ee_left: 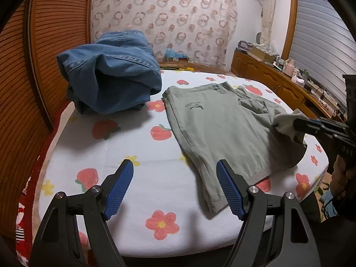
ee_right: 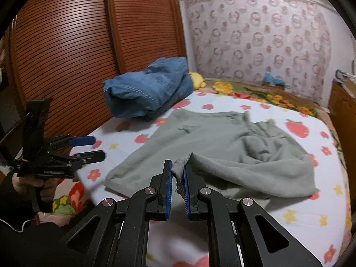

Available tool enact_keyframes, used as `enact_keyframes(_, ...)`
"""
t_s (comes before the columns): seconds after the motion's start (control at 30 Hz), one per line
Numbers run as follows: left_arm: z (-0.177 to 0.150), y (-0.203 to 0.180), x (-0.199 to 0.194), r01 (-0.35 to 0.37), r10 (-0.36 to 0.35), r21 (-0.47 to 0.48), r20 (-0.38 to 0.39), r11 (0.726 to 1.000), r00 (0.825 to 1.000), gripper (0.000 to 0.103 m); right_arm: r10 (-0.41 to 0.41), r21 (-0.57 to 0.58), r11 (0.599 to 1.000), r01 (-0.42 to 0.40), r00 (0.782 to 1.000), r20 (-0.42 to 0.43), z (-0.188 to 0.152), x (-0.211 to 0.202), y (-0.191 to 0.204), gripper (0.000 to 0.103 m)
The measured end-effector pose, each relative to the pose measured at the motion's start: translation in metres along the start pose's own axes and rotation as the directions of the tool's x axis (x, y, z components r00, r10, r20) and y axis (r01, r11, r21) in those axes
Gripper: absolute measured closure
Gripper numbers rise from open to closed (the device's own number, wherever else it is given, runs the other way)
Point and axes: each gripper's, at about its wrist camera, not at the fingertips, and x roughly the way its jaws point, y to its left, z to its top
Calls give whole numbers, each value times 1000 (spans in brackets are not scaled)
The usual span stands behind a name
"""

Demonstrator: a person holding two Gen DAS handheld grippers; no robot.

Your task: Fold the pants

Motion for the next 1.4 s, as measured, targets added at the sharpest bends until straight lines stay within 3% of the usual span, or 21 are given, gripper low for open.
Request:
enact_keyframes(0.27,0,10,-6,-23,24,-13,6,1000,1000,25,79,-45,996,-80,996,-29,10,14,9,94)
enact_keyframes(0.43,0,12,-6,-28,28,-13,6,1000,1000,25,73,-43,996,-77,993,-87,2,26,1,93)
enact_keyframes(0.47,0,13,-6,-27,27,-12,6,1000,1000,25,69,-42,996,-73,993,-97,1,27,0,90)
enact_keyframes(0.53,0,12,-5,-23,23,-11,4,1000,1000,26,52,-39,998,-57,992,-117,-2,27,-5,74)
enact_keyframes(0.63,2,9,-2,-15,15,-7,0,1000,1000,25,37,-39,998,-42,991,-132,-8,21,-14,67)
enact_keyframes(0.87,10,-12,4,13,-13,25,0,1000,1000,25,3,-28,1000,-6,992,-126,-18,-8,-23,65)
enact_keyframes(1.13,20,-39,13,58,-59,72,7,996,998,25,-114,18,993,115,991,-75,-24,-45,-45,59)
enact_keyframes(1.4,21,-66,27,128,-127,108,-19,986,992,26,-280,86,953,289,954,-107,-32,-38,-105,59)
